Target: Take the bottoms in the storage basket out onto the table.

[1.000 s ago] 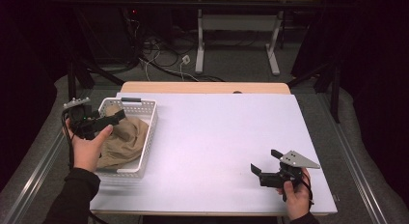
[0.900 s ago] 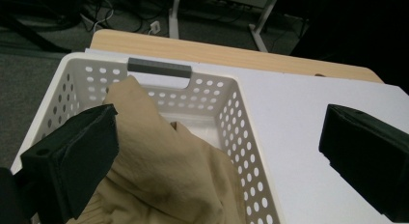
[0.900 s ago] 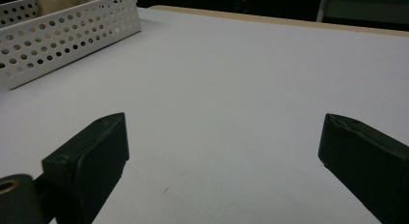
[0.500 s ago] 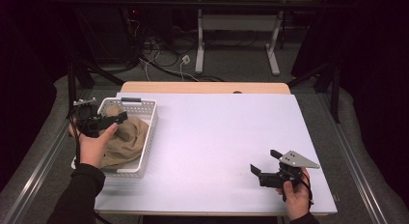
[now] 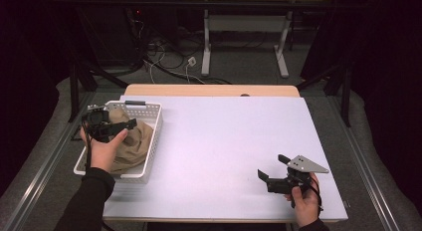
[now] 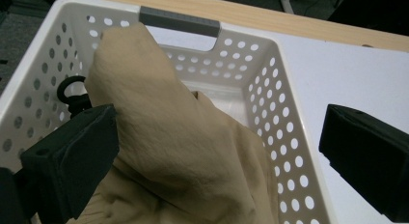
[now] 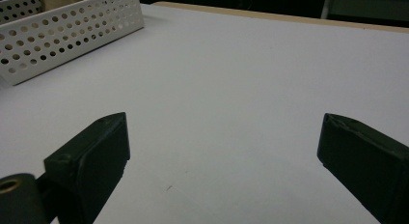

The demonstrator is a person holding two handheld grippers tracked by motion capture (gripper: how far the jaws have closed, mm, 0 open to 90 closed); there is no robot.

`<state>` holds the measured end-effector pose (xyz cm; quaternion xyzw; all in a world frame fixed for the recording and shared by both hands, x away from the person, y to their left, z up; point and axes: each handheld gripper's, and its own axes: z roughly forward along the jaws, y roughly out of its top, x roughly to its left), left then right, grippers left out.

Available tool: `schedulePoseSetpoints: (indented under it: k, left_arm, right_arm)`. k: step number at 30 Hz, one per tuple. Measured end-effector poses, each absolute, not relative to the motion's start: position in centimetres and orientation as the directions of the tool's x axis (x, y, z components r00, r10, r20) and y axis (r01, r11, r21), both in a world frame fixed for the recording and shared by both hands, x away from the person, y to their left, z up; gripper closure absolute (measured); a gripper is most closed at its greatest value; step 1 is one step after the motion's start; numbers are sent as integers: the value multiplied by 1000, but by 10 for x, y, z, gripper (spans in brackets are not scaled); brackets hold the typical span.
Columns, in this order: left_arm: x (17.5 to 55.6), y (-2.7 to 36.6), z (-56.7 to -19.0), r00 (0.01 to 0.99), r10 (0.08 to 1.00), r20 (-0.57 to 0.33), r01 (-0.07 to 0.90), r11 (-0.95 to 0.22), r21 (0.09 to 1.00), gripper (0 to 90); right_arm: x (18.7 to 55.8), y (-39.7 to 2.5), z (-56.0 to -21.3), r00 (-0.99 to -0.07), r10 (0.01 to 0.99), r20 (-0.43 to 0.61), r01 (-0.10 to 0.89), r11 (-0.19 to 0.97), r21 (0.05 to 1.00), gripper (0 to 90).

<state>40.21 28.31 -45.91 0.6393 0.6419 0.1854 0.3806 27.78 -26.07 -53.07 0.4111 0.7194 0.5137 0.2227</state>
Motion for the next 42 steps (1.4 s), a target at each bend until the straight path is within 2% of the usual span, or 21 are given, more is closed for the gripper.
schedulePoseSetpoints:
  k: [42]
  left_arm:
    - [420,282,-500,17,981,-191,779,107,618,6]
  right_arm:
    - [279,-259,-532,-572,814,101,378,152,913,58]
